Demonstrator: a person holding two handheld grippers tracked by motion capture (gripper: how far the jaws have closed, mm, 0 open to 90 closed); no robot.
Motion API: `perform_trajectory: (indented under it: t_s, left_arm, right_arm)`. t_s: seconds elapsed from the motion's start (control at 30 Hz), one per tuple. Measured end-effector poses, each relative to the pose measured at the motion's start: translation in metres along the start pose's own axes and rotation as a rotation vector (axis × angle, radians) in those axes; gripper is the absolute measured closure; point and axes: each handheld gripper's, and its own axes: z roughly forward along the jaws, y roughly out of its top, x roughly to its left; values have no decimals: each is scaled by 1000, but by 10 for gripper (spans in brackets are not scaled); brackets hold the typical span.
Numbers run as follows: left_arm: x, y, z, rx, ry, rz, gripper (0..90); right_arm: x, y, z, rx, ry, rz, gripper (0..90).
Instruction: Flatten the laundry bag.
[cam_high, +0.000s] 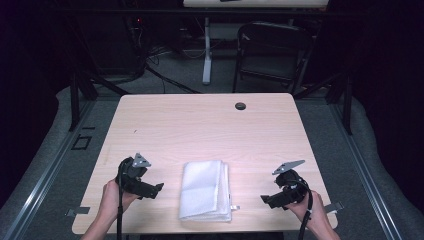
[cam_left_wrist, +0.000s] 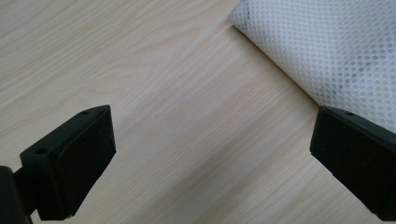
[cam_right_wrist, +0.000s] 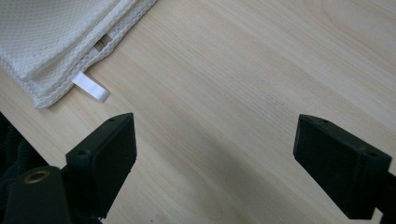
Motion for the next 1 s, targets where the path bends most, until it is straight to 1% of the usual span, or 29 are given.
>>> perform_trajectory:
  t_s: [0.13,0.2,0.23,0.3,0.33,0.37,0.4,0.47,0.5,0.53,0.57,0.6,0.63,0.67,0.73,0.87,0.9,0.93,0.97,1.0]
  left_arm:
    - [-4,2,0,4,-11,5,3]
    - [-6,3,0,4,-12,13,3]
    - [-9,4,0,7,-14,20,3]
    - [-11,4,0,8,-16,22,3]
    - [-12,4,0,10,-23,23,3]
    - [-14,4,0,8,-28,26,3]
    - [-18,5,-2,8,-32,39,3]
    - [-20,5,-1,2,-35,40,3]
    - [-21,6,-1,6,-41,46,3]
    - [-24,9,0,6,-58,63,3]
    - [-24,9,0,6,-58,63,3]
    - [-28,11,2,5,-74,74,3]
    - [-30,12,4,3,-76,84,3]
    - [-32,13,5,1,-81,89,3]
    - [-34,14,5,-1,-86,94,3]
    - [-44,17,5,-14,-102,130,3]
    - [-50,19,5,-14,-115,145,3]
    - [-52,20,6,-21,-141,137,5]
    - [-52,20,6,-21,-141,137,12]
    - [-54,21,7,-25,-183,129,12]
  right_arm:
    - [0,0,1,6,12,2,132]
    - [0,0,2,8,7,2,133]
    - [0,1,3,4,14,4,134]
    - [-1,2,3,12,12,0,134]
    - [-1,2,4,14,19,-1,135]
    - [1,4,5,21,19,-6,136]
    - [1,4,6,23,20,-11,137]
    - [2,5,6,24,23,-12,138]
    - [4,6,5,24,22,-17,140]
    - [5,6,6,28,20,-24,140]
    - [6,6,5,35,16,-21,140]
    - [6,6,5,38,13,-21,141]
    - [7,6,6,33,17,-12,141]
    - [7,6,6,31,20,-14,142]
    - [8,6,5,31,14,-10,144]
    - [9,6,5,31,19,-2,146]
    - [9,5,5,33,17,-4,147]
    - [9,5,5,40,20,0,149]
    - [9,5,5,40,20,0,149]
    - [9,4,6,33,34,6,151]
